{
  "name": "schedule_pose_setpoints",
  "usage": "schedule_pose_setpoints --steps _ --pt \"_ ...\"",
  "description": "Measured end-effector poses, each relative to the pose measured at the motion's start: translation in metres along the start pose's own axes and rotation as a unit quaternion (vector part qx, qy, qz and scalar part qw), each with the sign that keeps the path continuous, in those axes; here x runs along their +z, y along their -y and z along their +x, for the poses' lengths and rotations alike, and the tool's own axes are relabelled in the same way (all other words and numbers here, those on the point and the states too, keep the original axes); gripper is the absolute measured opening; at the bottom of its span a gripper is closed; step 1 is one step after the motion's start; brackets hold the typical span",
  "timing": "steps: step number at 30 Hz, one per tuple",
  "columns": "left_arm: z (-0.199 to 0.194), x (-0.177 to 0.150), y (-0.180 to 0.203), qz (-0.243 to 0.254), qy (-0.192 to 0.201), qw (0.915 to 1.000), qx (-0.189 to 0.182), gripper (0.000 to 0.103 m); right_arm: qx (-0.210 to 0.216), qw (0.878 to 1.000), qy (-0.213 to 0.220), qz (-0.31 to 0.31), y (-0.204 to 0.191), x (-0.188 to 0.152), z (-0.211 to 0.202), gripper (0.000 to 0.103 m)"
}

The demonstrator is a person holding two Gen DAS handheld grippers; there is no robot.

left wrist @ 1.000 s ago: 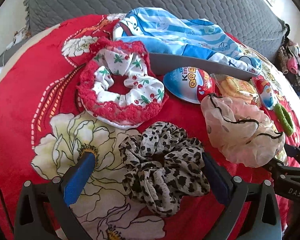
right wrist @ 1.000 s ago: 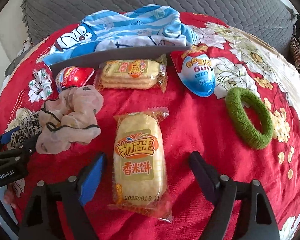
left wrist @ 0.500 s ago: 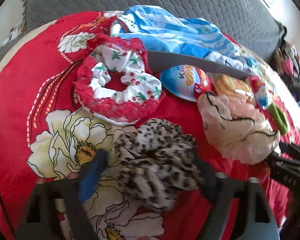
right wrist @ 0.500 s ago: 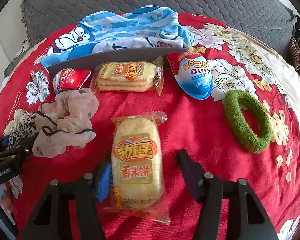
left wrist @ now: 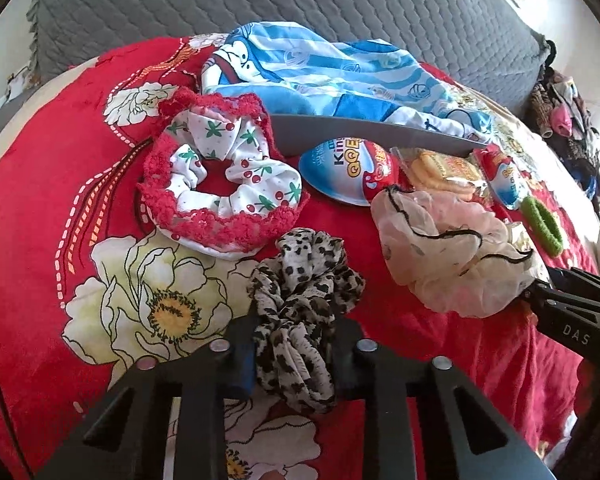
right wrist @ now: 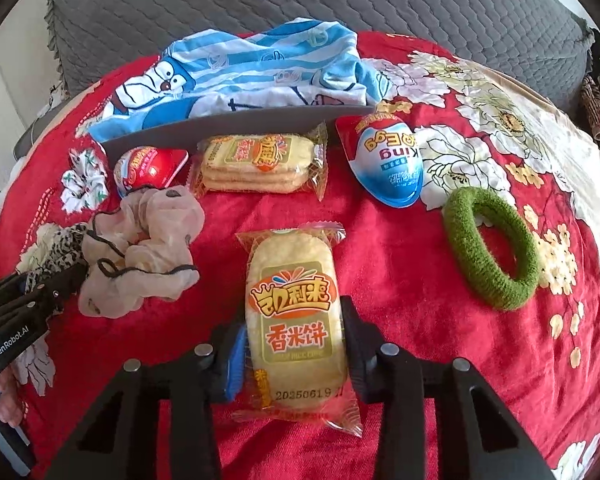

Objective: Organize objects
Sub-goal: 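Grasp the rice cake packet with the right tool while the left tool grasps the leopard scrunchie, then lift and carry both held items over the striped shirt in the grey tray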

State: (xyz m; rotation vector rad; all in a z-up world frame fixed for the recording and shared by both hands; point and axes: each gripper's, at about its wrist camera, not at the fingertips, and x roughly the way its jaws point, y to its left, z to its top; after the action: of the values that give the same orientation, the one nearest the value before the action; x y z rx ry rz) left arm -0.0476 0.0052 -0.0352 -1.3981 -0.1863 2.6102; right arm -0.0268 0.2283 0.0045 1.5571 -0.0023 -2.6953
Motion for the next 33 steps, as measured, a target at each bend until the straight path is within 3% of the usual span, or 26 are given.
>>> schedule_pose_setpoints --steps 19,33 --pt "-0.034 0.006 0.004 0.009 0.023 0.9996 -0.011 0.021 0.009 0.999 0.037 -0.01 -0.009 0.005 -0.032 0.041" --pt "-0.038 0.039 0.008 0.006 0.047 0.9988 -0.009 0.021 0.028 0.998 0.054 -0.005 -0.013 0.03 -0.042 0.041"
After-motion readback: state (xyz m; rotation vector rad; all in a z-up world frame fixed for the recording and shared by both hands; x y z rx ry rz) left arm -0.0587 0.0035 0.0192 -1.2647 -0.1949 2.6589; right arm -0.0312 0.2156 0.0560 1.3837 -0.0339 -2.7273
